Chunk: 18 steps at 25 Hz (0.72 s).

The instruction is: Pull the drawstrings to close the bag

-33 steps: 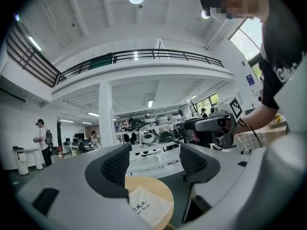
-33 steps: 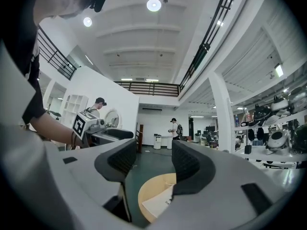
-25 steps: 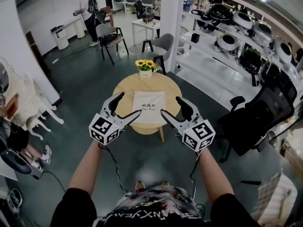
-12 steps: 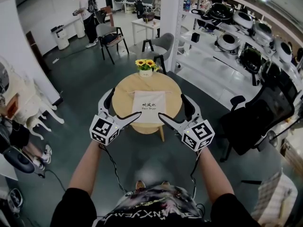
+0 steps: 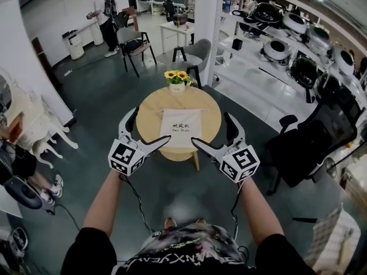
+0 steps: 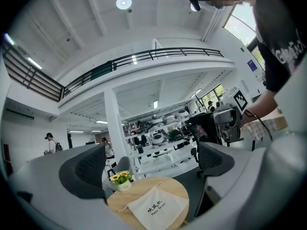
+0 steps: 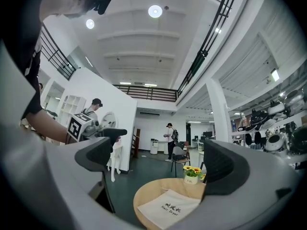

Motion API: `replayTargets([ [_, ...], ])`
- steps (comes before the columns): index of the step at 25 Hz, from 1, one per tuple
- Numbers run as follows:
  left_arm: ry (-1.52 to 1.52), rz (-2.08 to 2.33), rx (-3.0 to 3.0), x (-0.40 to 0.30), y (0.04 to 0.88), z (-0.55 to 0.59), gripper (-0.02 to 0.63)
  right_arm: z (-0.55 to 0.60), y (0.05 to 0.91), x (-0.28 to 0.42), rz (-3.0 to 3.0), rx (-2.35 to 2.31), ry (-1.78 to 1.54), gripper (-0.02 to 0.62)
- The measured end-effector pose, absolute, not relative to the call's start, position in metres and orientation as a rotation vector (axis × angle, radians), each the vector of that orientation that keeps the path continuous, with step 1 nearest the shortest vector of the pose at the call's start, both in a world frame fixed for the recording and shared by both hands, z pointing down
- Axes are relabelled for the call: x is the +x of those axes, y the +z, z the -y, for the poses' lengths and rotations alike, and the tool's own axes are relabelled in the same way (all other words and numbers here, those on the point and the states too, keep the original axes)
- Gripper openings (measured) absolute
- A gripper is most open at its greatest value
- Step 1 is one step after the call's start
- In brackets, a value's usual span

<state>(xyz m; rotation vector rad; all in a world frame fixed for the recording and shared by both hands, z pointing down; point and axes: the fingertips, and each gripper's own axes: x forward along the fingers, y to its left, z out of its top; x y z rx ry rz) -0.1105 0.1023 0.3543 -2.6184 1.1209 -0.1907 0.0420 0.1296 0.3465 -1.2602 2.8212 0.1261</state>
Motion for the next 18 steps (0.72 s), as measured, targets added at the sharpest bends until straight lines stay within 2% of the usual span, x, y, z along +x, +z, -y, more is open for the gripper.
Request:
replayTargets([
  [18,-0.191,-1.152,-2.625,-0.1075,0.3566,-0.1034,0.586,-0.1284,0.3494,0.0491,-2.839,-1.249,0.145,0.584],
])
